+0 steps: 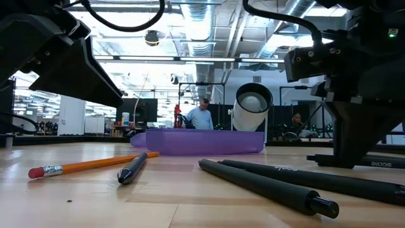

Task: Pick & place school supplies into a supply box
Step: Put the black pen into the purple supply box

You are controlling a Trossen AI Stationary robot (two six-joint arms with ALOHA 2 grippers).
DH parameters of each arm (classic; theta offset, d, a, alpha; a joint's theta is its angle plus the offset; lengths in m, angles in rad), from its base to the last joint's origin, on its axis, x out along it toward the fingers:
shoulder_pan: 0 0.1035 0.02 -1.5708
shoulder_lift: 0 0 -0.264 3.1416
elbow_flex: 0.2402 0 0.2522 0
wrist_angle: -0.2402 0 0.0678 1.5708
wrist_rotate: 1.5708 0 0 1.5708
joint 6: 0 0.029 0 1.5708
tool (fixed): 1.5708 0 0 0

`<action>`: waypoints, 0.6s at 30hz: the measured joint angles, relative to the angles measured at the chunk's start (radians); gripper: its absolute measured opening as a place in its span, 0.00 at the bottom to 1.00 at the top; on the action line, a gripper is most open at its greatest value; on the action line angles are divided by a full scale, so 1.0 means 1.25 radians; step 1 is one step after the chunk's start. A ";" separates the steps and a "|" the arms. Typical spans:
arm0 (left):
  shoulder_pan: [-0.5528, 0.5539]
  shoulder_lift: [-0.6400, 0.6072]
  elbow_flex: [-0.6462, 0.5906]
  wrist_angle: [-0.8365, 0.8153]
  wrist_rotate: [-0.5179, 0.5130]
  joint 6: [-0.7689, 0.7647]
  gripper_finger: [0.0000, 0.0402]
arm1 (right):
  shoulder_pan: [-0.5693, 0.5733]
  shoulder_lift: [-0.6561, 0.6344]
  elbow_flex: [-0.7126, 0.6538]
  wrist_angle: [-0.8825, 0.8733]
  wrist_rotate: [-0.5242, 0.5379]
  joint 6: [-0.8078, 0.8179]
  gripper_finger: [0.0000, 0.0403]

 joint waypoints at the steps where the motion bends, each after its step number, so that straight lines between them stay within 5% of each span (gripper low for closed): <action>1: 0.000 0.000 0.000 0.000 0.000 0.000 0.30 | 0.000 0.000 0.000 0.001 0.001 -0.006 0.09; 9: 0.000 0.000 0.000 0.000 -0.002 0.000 0.30 | 0.009 0.003 0.015 0.002 0.052 -0.018 0.02; 18: 0.000 0.000 0.000 0.000 -0.004 0.000 0.30 | 0.014 0.010 0.049 0.006 0.142 -0.036 0.05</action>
